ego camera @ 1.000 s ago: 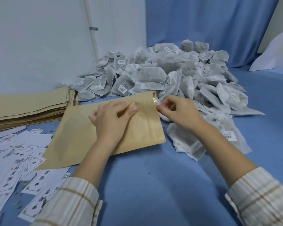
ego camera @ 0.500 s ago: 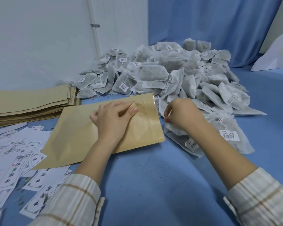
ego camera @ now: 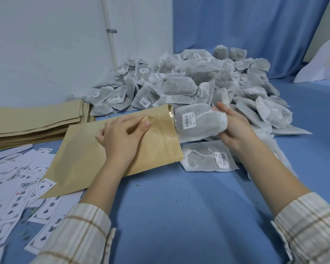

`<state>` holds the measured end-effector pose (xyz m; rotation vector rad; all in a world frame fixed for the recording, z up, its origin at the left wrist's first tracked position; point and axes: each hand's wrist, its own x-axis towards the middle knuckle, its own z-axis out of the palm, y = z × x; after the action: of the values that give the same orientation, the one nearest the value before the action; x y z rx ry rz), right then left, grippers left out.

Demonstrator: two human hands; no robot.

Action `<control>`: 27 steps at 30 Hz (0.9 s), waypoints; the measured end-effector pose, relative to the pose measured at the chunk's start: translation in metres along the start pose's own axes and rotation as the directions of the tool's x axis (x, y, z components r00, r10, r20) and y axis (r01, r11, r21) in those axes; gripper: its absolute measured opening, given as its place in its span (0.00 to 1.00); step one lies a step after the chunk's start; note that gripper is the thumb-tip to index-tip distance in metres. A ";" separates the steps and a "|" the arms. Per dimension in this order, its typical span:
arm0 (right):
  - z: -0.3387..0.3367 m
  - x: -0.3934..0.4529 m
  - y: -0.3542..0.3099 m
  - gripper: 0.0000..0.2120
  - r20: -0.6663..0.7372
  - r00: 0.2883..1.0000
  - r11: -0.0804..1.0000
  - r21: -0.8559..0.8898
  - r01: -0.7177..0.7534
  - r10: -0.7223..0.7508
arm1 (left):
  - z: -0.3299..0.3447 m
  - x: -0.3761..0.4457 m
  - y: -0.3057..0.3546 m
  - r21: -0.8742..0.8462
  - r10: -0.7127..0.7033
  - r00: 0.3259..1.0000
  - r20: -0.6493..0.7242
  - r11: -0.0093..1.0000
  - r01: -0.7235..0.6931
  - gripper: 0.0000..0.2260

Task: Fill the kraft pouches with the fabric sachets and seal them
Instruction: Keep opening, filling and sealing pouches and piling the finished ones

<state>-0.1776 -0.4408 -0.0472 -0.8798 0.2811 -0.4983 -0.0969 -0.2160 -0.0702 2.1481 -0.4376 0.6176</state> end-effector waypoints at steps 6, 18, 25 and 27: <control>0.036 -0.011 0.037 0.09 0.085 0.994 0.939 -0.330 0.097 -0.072 | -0.001 -0.009 0.027 -0.138 0.133 0.991 0.019 0.982 -0.129 0.08; 0.030 -0.022 0.044 0.15 0.490 0.856 0.538 -0.772 0.340 0.162 | 0.005 -0.017 0.032 -0.197 0.152 0.988 0.013 0.969 -0.146 0.09; 0.012 -0.016 0.030 0.05 0.517 0.806 0.268 -0.764 0.587 -0.290 | -0.006 -0.003 0.027 -0.038 0.138 0.979 -0.148 0.989 -0.145 0.09; 0.002 -0.013 0.023 0.03 0.469 0.882 0.150 -0.876 0.458 0.047 | -0.005 -0.001 0.020 0.007 0.119 0.985 -0.126 0.993 -0.119 0.09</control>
<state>-0.1807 -0.4200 -0.0637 -2.3835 0.0494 -0.3274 -0.1096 -0.2241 -0.0557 2.0788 -0.4991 0.8157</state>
